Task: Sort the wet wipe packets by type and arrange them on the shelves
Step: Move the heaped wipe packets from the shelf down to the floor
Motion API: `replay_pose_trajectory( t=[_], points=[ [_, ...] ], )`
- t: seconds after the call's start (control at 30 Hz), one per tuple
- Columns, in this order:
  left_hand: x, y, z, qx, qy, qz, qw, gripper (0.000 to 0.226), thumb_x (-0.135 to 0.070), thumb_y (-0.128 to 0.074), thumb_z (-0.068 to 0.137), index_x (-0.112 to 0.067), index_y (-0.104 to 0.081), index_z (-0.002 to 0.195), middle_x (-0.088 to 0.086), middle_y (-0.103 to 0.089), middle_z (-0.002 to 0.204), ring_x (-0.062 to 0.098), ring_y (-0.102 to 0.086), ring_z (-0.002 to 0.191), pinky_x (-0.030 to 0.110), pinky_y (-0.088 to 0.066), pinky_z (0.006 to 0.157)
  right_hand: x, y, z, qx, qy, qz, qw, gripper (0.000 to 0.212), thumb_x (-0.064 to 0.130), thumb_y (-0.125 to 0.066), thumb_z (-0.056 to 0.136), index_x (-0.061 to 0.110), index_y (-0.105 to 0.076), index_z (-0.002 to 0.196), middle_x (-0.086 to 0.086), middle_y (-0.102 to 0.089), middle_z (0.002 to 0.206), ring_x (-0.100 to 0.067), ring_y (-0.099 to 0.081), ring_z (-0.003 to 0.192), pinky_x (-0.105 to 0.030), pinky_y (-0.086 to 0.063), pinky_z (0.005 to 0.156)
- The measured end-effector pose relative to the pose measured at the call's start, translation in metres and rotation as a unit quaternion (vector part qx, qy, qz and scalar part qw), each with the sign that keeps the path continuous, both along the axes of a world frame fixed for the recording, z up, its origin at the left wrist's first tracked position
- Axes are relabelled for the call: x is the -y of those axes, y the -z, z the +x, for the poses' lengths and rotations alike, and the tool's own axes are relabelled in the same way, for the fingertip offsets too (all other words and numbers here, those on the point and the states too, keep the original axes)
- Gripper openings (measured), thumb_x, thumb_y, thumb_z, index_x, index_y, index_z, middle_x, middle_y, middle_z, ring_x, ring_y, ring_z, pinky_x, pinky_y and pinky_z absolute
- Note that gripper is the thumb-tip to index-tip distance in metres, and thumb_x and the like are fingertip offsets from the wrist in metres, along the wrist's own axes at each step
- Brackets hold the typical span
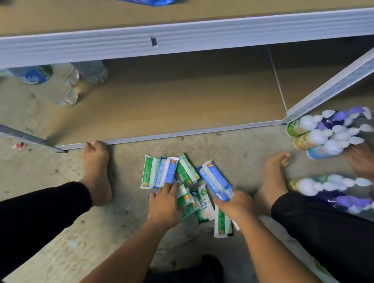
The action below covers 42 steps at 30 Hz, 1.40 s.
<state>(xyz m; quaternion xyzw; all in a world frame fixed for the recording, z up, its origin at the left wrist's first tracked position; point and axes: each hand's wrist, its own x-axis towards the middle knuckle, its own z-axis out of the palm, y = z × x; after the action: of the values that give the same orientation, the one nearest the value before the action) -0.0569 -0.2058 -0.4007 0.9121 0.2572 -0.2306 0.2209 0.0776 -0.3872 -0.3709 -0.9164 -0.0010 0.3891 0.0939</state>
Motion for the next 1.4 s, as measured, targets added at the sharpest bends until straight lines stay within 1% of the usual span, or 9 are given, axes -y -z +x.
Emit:
replay_pose_trajectory(
  t=[0.13, 0.27, 0.37, 0.57, 0.73, 0.9, 1.03, 1.2, 1.4],
  points=[
    [-0.006, 0.006, 0.012, 0.071, -0.029, -0.031, 0.997, 0.085, -0.048, -0.068, 0.089, -0.023, -0.023, 0.157, 0.004, -0.033, 0.149, 0.024, -0.043, 0.127, 0.040, -0.048, 0.092, -0.011, 0.005, 0.008, 0.033, 0.061, 0.043, 0.997, 0.041, 0.063, -0.069, 0.073, 0.029, -0.059, 0.095, 0.010, -0.059, 0.081, -0.025, -0.065, 0.087, -0.032, -0.053, 0.075],
    [-0.009, 0.012, 0.008, 0.052, 0.034, -0.023, 0.998, 0.070, -0.019, -0.061, 0.090, -0.026, -0.034, 0.154, 0.007, -0.036, 0.146, 0.030, -0.044, 0.126, 0.041, -0.049, 0.092, -0.012, 0.022, 0.007, 0.008, 0.016, 0.050, 0.999, 0.091, 0.066, -0.067, 0.066, 0.031, -0.032, 0.142, -0.002, -0.058, 0.127, -0.029, -0.059, 0.113, -0.038, -0.052, 0.092],
    [-0.012, 0.009, 0.006, 0.031, 0.058, -0.030, 0.997, 0.065, -0.016, -0.051, 0.092, -0.026, -0.034, 0.154, 0.003, -0.041, 0.145, 0.026, -0.042, 0.125, 0.041, -0.051, 0.090, -0.010, 0.021, 0.005, -0.021, -0.016, 0.035, 0.999, 0.100, 0.042, -0.067, 0.082, 0.025, -0.005, 0.159, -0.006, -0.043, 0.151, -0.030, -0.050, 0.130, -0.036, -0.046, 0.098],
    [-0.028, -0.028, 0.023, 0.055, 0.011, -0.031, 0.998, 0.056, -0.025, -0.051, 0.093, -0.020, -0.042, 0.148, 0.004, -0.041, 0.149, 0.029, -0.042, 0.130, 0.044, -0.052, 0.092, -0.028, -0.018, 0.012, 0.022, -0.020, 0.052, 0.998, 0.075, 0.032, -0.063, 0.086, 0.018, -0.030, 0.152, -0.014, -0.053, 0.133, -0.033, -0.054, 0.120, -0.035, -0.049, 0.093],
    [-0.060, -0.091, 0.034, 0.132, -0.015, -0.029, 0.991, 0.056, -0.033, -0.054, 0.096, -0.016, -0.045, 0.148, 0.006, -0.050, 0.145, 0.029, -0.047, 0.131, 0.041, -0.046, 0.101, -0.070, -0.084, 0.020, 0.059, -0.043, 0.161, 0.984, 0.061, 0.028, -0.062, 0.090, 0.016, -0.046, 0.147, -0.007, -0.054, 0.141, -0.027, -0.057, 0.122, -0.033, -0.050, 0.097],
    [-0.091, -0.185, 0.032, 0.264, -0.066, 0.001, 0.962, 0.055, -0.039, -0.054, 0.093, -0.019, -0.048, 0.143, 0.007, -0.058, 0.134, 0.028, -0.056, 0.121, 0.038, -0.048, 0.097, -0.128, -0.171, 0.017, 0.167, -0.086, 0.270, 0.944, 0.038, 0.023, -0.067, 0.086, 0.020, -0.068, 0.124, -0.003, -0.069, 0.116, -0.021, -0.066, 0.103, -0.023, -0.048, 0.089],
    [-0.130, -0.270, 0.012, 0.346, -0.051, 0.091, 0.932, 0.054, -0.042, -0.053, 0.088, -0.021, -0.054, 0.138, -0.001, -0.060, 0.133, 0.021, -0.055, 0.123, 0.033, -0.046, 0.103, -0.175, -0.248, 0.004, 0.237, -0.136, 0.347, 0.897, 0.028, 0.022, -0.067, 0.083, 0.026, -0.071, 0.111, 0.008, -0.063, 0.094, -0.014, -0.065, 0.089, -0.025, -0.052, 0.086],
    [-0.200, -0.352, -0.027, 0.402, -0.069, 0.176, 0.896, 0.041, -0.043, -0.058, 0.090, -0.031, -0.056, 0.130, -0.009, -0.061, 0.124, 0.016, -0.059, 0.110, 0.034, -0.053, 0.087, -0.230, -0.317, -0.006, 0.281, -0.220, 0.383, 0.852, 0.010, 0.019, -0.062, 0.085, 0.025, -0.067, 0.092, 0.011, -0.061, 0.082, -0.008, -0.058, 0.077, -0.017, -0.043, 0.062],
    [-0.291, -0.381, -0.048, 0.424, -0.154, 0.283, 0.846, 0.041, -0.037, -0.058, 0.086, -0.021, -0.064, 0.123, 0.001, -0.064, 0.117, 0.027, -0.056, 0.109, 0.039, -0.051, 0.088, -0.311, -0.354, -0.014, 0.301, -0.313, 0.396, 0.809, 0.020, 0.018, -0.057, 0.088, 0.025, -0.062, 0.106, 0.009, -0.056, 0.099, -0.012, -0.055, 0.093, -0.031, -0.050, 0.081]
  ],
)
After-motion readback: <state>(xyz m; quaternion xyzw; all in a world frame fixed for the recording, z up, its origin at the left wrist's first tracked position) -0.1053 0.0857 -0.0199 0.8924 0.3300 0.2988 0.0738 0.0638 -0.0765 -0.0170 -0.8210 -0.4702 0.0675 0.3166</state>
